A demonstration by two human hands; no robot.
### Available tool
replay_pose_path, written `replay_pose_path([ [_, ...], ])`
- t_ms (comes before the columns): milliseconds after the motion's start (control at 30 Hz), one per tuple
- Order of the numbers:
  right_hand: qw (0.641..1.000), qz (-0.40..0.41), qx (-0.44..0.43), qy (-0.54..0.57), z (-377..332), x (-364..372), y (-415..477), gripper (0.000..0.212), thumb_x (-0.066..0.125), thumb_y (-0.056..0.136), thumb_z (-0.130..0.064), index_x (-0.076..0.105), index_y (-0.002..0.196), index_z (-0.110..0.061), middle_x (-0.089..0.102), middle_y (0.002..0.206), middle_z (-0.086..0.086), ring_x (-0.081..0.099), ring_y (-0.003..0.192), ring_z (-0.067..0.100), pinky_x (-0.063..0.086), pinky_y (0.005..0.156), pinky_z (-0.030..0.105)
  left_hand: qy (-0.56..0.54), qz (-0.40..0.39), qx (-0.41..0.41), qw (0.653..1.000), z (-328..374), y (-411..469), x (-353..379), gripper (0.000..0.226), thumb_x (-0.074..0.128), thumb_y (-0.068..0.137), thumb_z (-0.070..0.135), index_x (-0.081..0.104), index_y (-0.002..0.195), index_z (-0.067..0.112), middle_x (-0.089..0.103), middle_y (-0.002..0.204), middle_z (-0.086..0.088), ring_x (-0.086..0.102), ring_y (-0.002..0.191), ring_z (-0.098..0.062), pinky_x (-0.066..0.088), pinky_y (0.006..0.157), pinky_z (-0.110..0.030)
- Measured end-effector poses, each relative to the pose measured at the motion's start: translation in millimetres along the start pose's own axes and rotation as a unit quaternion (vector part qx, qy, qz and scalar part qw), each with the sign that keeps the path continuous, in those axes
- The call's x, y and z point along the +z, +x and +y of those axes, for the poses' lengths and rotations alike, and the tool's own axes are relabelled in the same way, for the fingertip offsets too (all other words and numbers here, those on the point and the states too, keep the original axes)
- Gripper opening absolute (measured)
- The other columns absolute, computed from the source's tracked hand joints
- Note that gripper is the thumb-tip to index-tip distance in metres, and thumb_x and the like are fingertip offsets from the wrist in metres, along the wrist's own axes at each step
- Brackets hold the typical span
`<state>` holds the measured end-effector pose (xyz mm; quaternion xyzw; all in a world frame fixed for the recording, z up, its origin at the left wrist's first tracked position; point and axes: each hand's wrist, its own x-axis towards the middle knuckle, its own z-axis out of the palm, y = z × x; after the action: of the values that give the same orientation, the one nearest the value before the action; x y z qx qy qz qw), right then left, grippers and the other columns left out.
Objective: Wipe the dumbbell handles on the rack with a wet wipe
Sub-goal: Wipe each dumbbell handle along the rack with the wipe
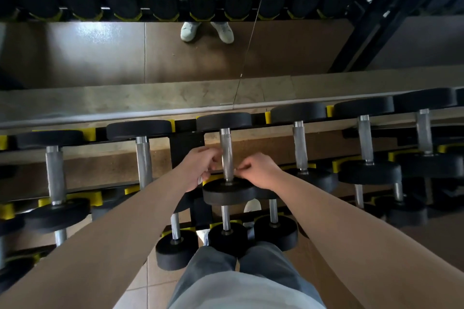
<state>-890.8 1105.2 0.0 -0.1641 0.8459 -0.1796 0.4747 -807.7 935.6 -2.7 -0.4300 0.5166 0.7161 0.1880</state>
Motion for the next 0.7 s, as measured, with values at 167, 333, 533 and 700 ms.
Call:
replay_pose_path([
  [167,0.982,0.080,0.032,0.170,13,-4,-25,0.021,0.064,0.098,-0.034,0.071,0.113,-0.022,0.070,0.098,-0.005,0.068,0.091,0.014,0.057,0.084,0.033,0.040,-0.024,0.008,0.999,7,-10,14,0.024,0.061,0.100,0.021,0.068,0.117,0.006,0.053,0.092,-0.009,0.045,0.062,-0.012,0.028,0.043,-0.022],
  [333,0.954,0.108,0.038,0.278,31,-20,-43,0.013,0.060,0.098,-0.011,0.066,0.104,-0.020,0.074,0.098,0.004,0.073,0.091,0.019,0.062,0.085,0.035,0.028,-0.061,0.009,0.998,20,-22,49,0.032,0.048,0.098,-0.001,0.063,0.125,0.009,0.058,0.107,-0.015,0.054,0.071,-0.014,0.037,0.051,-0.023],
  [533,0.923,0.040,0.038,0.382,55,-57,-57,0.031,0.045,0.090,0.009,0.068,0.101,-0.009,0.061,0.083,0.008,0.059,0.082,0.023,0.055,0.078,0.038,0.026,-0.127,0.036,0.991,25,-32,94,0.047,0.043,0.096,-0.017,0.054,0.132,0.011,0.061,0.124,-0.014,0.065,0.114,-0.032,0.059,0.091,-0.041],
  [700,0.958,0.048,0.001,0.281,84,-84,-60,0.018,0.063,0.097,-0.026,0.070,0.111,-0.018,0.061,0.084,-0.003,0.060,0.082,0.015,0.053,0.074,0.030,-0.057,-0.086,0.029,0.994,24,-23,138,0.044,0.054,0.095,-0.013,0.058,0.130,0.014,0.068,0.126,-0.016,0.069,0.114,-0.033,0.057,0.097,-0.052],
])
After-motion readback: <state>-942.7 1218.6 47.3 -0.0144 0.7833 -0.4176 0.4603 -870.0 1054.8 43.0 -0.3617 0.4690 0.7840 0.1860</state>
